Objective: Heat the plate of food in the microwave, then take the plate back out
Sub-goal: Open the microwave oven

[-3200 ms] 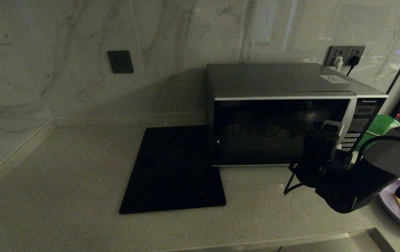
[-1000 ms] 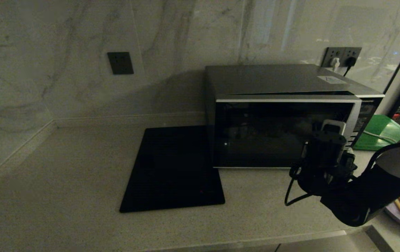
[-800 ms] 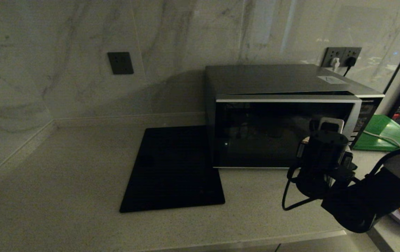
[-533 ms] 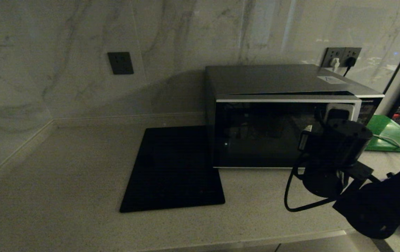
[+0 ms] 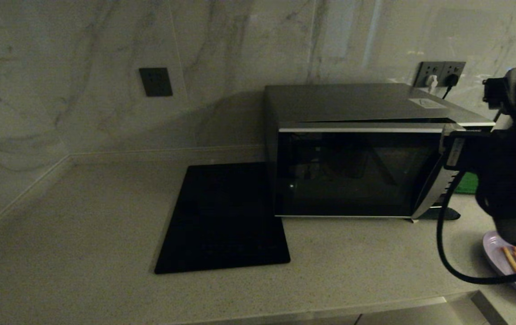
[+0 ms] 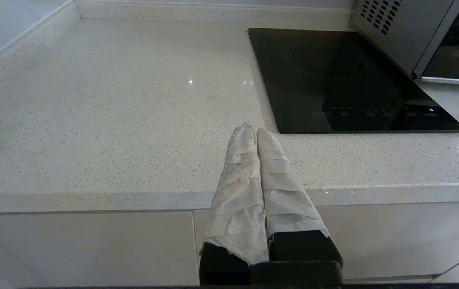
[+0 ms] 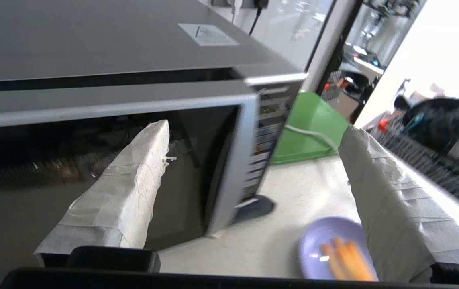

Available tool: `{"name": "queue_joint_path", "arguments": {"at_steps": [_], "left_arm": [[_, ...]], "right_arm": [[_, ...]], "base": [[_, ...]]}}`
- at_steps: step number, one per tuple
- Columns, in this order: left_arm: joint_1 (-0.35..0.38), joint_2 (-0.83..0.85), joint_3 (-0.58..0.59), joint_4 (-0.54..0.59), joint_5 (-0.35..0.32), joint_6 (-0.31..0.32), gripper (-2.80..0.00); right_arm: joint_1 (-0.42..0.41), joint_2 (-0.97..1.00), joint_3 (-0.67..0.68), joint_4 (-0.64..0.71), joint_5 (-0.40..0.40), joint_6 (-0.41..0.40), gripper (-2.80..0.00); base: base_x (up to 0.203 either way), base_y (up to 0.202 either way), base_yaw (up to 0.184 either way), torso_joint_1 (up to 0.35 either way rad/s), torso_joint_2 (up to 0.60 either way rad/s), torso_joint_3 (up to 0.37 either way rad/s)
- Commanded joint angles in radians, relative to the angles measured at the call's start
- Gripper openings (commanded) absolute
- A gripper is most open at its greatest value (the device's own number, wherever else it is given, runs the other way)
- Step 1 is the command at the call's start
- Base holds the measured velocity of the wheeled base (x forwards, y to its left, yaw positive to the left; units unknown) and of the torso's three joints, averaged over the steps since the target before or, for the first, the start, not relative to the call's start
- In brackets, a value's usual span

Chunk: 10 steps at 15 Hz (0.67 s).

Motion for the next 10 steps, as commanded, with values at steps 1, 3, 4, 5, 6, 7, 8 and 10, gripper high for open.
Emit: {"name": "queue_joint_path", "arguments": {"at_steps": [1, 3, 4, 5, 6, 7, 8, 10], "left_arm": [[0.0, 0.0, 0.0, 0.0, 0.0, 0.0, -2.8], [0.0, 0.0, 0.0, 0.001, 0.002, -0.002, -2.8], [0.0, 0.0, 0.0, 0.0, 0.0, -0.002, -2.8], [0.0, 0.0, 0.0, 0.0, 0.002, 0.0, -2.8], [0.0, 0.0, 0.0, 0.0, 0.0, 0.0, -2.8], [0.0, 0.0, 0.0, 0.0, 0.002, -0.001, -2.8], [0.0, 0.0, 0.0, 0.0, 0.002, -0.001, -2.8], [0.0, 0.0, 0.0, 0.0, 0.002, -0.001, -2.8]], "right_arm": [[-0.018, -0.141, -0.04, 0.164, 0.041, -0.016, 0.0], [-0.092, -0.184, -0.08, 0.273, 0.122, -0.035, 0.0], [-0.126, -0.207, -0.1, 0.359, 0.171, -0.037, 0.0], [-0.158, -0.232, -0.119, 0.465, 0.225, -0.036, 0.0], [-0.197, -0.25, -0.143, 0.571, 0.282, -0.033, 0.0], [-0.242, -0.258, -0.179, 0.662, 0.342, -0.025, 0.0], [-0.29, -0.261, -0.222, 0.745, 0.411, -0.014, 0.0], [-0.352, -0.251, -0.314, 0.889, 0.522, -0.001, 0.0]], "base": [[0.0, 0.0, 0.0, 0.0, 0.0, 0.0], [0.0, 0.0, 0.0, 0.0, 0.0, 0.0], [0.0, 0.0, 0.0, 0.0, 0.0, 0.0], [0.0, 0.0, 0.0, 0.0, 0.0, 0.0], [0.0, 0.0, 0.0, 0.0, 0.0, 0.0], [0.0, 0.0, 0.0, 0.0, 0.0, 0.0], [0.0, 0.0, 0.0, 0.0, 0.0, 0.0], [0.0, 0.0, 0.0, 0.0, 0.0, 0.0]]}}
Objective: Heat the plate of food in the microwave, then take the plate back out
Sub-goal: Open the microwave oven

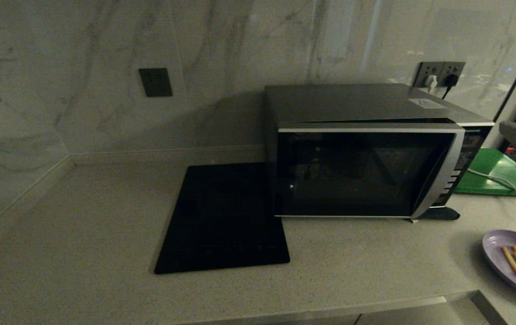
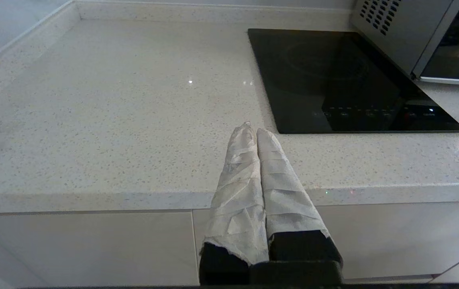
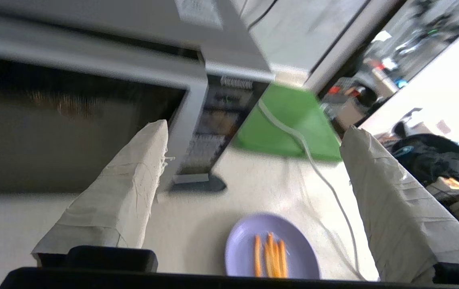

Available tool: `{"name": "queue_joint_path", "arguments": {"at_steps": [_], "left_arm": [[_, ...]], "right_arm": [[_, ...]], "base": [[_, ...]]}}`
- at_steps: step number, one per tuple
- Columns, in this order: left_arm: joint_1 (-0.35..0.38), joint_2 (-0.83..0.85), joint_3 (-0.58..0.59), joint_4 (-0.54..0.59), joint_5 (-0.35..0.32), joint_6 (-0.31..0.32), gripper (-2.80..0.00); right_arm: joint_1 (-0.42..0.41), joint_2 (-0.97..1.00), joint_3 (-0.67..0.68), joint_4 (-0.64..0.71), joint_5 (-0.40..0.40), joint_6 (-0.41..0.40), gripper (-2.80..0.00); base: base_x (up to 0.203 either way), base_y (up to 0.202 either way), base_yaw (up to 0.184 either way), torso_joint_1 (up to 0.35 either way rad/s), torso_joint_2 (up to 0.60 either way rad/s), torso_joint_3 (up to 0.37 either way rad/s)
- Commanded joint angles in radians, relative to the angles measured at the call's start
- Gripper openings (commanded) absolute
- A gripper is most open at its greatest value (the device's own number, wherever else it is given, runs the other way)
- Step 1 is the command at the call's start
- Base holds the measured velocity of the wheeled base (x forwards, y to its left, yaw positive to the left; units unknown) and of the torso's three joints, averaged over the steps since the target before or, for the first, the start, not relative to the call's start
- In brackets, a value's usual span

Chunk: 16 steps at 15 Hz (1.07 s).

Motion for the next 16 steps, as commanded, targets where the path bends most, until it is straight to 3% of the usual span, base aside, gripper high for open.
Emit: {"name": "queue_joint_path", "arguments": {"at_steps": [1, 6, 9, 10, 16], "left_arm": [[0.0, 0.0, 0.0, 0.0, 0.001, -0.002, -2.8], [0.0, 0.0, 0.0, 0.0, 0.001, -0.001, -2.8], [0.0, 0.0, 0.0, 0.0, 0.001, -0.002, -2.8], [0.0, 0.0, 0.0, 0.0, 0.001, -0.001, -2.8], [0.0, 0.0, 0.0, 0.0, 0.0, 0.0, -2.8]], "right_arm": [[-0.065, 0.013, -0.127, 0.172, 0.1, 0.028, 0.0], [-0.108, 0.171, -0.501, 0.548, 0.238, 0.268, 0.0], [-0.147, 0.323, -0.673, 0.614, 0.264, 0.406, 0.0], [-0.16, 0.361, -0.712, 0.627, 0.265, 0.428, -2.8], [-0.177, 0.512, -0.831, 0.635, 0.259, 0.449, -2.8]], "base": [[0.0, 0.0, 0.0, 0.0, 0.0, 0.0], [0.0, 0.0, 0.0, 0.0, 0.0, 0.0], [0.0, 0.0, 0.0, 0.0, 0.0, 0.0], [0.0, 0.0, 0.0, 0.0, 0.0, 0.0], [0.0, 0.0, 0.0, 0.0, 0.0, 0.0]]}}
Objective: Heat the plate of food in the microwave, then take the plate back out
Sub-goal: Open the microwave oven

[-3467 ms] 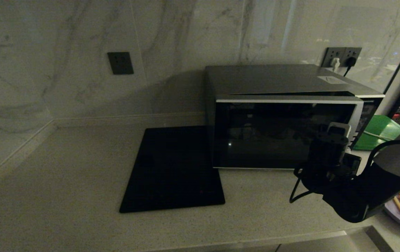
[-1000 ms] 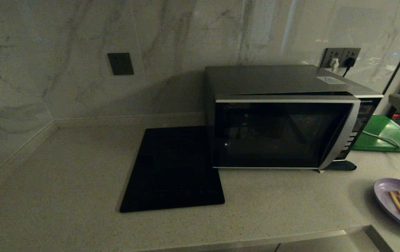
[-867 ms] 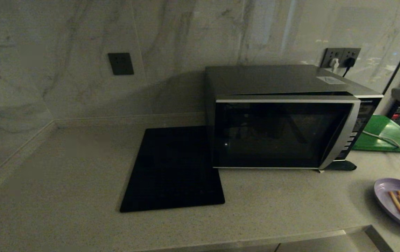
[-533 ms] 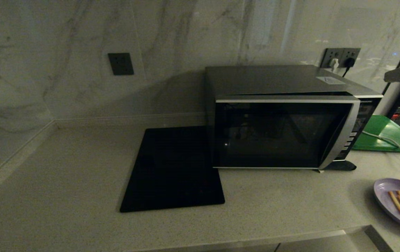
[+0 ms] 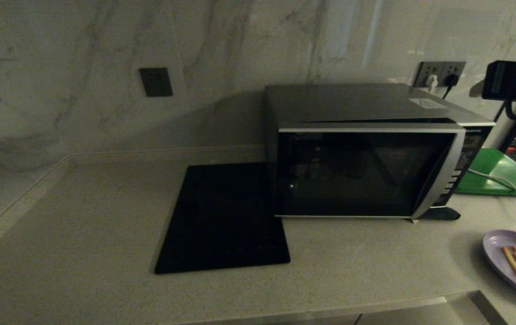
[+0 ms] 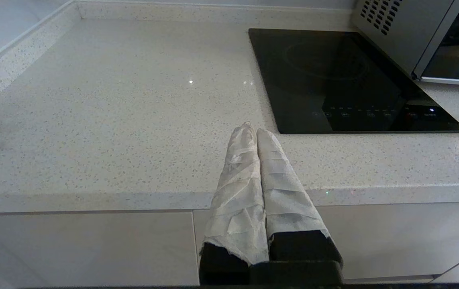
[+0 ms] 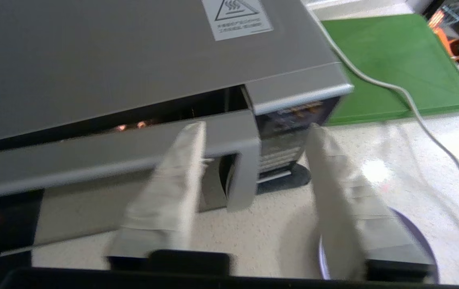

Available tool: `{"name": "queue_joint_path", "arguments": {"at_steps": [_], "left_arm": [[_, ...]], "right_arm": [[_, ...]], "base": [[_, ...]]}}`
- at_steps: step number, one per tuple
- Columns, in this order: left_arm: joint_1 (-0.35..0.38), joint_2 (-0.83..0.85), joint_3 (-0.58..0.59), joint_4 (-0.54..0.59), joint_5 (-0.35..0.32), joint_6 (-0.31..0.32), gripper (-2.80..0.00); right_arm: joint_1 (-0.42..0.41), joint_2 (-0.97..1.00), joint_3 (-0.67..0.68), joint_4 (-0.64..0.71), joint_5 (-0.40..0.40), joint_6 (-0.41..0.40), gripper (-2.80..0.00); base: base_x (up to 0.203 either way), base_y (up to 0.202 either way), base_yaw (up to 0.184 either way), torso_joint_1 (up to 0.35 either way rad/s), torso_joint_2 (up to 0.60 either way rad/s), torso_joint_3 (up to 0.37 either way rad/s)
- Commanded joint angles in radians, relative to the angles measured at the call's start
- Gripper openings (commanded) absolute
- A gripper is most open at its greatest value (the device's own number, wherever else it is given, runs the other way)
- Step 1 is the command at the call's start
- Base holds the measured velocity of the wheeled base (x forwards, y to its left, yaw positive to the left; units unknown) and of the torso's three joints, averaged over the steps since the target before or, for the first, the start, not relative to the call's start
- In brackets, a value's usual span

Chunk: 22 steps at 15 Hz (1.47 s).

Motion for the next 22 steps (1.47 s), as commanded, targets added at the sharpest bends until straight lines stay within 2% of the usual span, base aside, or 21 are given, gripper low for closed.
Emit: {"name": "queue_joint_path", "arguments": {"at_steps": [1, 6, 8, 13, 22], "left_arm": [[0.0, 0.0, 0.0, 0.0, 0.001, 0.0, -2.8], [0.0, 0.0, 0.0, 0.0, 0.001, 0.0, -2.8], [0.0, 0.0, 0.0, 0.0, 0.001, 0.0, -2.8], [0.0, 0.0, 0.0, 0.0, 0.0, -0.002, -2.8], [0.0, 0.0, 0.0, 0.0, 0.001, 0.0, -2.8]], "right_arm": [[0.001, 0.085, -0.031, -0.004, -0.002, 0.006, -2.8], [0.005, 0.15, -0.053, -0.026, 0.007, 0.08, -2.8], [0.005, 0.16, -0.051, -0.076, 0.041, 0.078, -2.8], [0.004, 0.187, -0.048, -0.083, 0.07, 0.076, -2.8], [-0.01, 0.227, -0.012, -0.157, 0.071, 0.075, -2.8]], "base": [[0.0, 0.0, 0.0, 0.0, 0.0, 0.0], [0.0, 0.0, 0.0, 0.0, 0.0, 0.0], [0.0, 0.0, 0.0, 0.0, 0.0, 0.0], [0.0, 0.0, 0.0, 0.0, 0.0, 0.0], [0.0, 0.0, 0.0, 0.0, 0.0, 0.0]]}}
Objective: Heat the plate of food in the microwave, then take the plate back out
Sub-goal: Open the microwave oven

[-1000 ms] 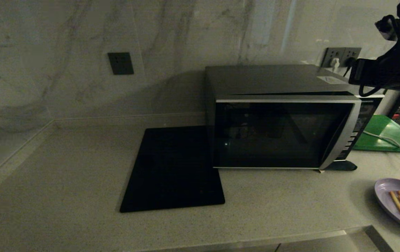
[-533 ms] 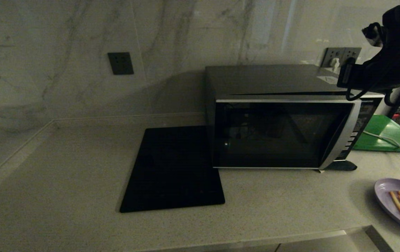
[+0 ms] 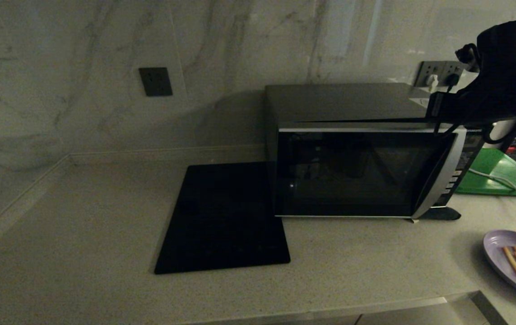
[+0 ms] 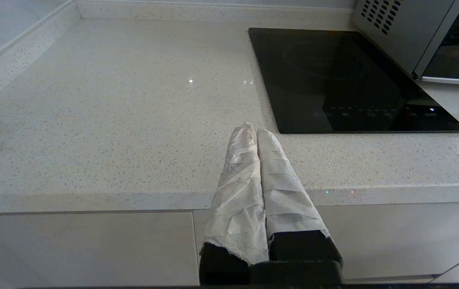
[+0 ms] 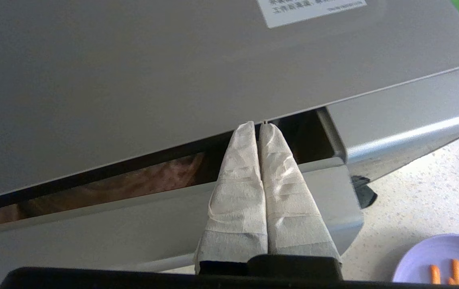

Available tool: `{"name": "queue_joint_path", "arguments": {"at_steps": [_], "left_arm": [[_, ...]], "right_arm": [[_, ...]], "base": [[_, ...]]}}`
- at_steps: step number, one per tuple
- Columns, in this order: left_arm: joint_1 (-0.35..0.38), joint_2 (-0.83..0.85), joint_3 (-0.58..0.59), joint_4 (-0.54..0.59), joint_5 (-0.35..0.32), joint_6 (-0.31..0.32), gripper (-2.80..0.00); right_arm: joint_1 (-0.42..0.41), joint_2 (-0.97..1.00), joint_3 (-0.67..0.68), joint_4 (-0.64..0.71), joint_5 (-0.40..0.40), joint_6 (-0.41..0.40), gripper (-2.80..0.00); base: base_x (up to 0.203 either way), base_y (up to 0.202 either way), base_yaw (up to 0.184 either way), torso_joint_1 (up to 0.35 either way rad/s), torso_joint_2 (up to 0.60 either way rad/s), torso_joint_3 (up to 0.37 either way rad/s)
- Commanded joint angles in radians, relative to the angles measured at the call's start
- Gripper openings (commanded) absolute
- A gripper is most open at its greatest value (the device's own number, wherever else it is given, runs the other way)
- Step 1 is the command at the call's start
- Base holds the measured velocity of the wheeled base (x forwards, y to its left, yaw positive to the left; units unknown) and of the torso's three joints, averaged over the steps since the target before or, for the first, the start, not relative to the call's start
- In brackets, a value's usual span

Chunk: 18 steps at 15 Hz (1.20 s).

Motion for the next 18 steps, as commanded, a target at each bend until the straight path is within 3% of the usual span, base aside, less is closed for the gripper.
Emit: {"name": "queue_joint_path", "arguments": {"at_steps": [1, 7, 15, 18], "left_arm": [[0.0, 0.0, 0.0, -0.001, 0.0, -0.002, -2.8], [0.0, 0.0, 0.0, -0.001, 0.001, -0.002, -2.8], [0.0, 0.0, 0.0, -0.001, 0.001, -0.001, -2.8], [0.0, 0.0, 0.0, -0.001, 0.0, -0.002, -2.8]], "right_arm": [[-0.004, 0.002, 0.005, 0.001, -0.005, 0.002, -2.8], [-0.008, -0.054, 0.047, 0.011, -0.01, 0.001, -2.8], [-0.001, -0.202, 0.089, 0.305, 0.02, 0.045, -2.8], [0.011, -0.252, 0.153, 0.335, 0.045, 0.065, -2.8]], "base": [[0.0, 0.0, 0.0, 0.0, 0.0, 0.0], [0.0, 0.0, 0.0, 0.0, 0.0, 0.0], [0.0, 0.0, 0.0, 0.0, 0.0, 0.0], [0.0, 0.0, 0.0, 0.0, 0.0, 0.0]]}}
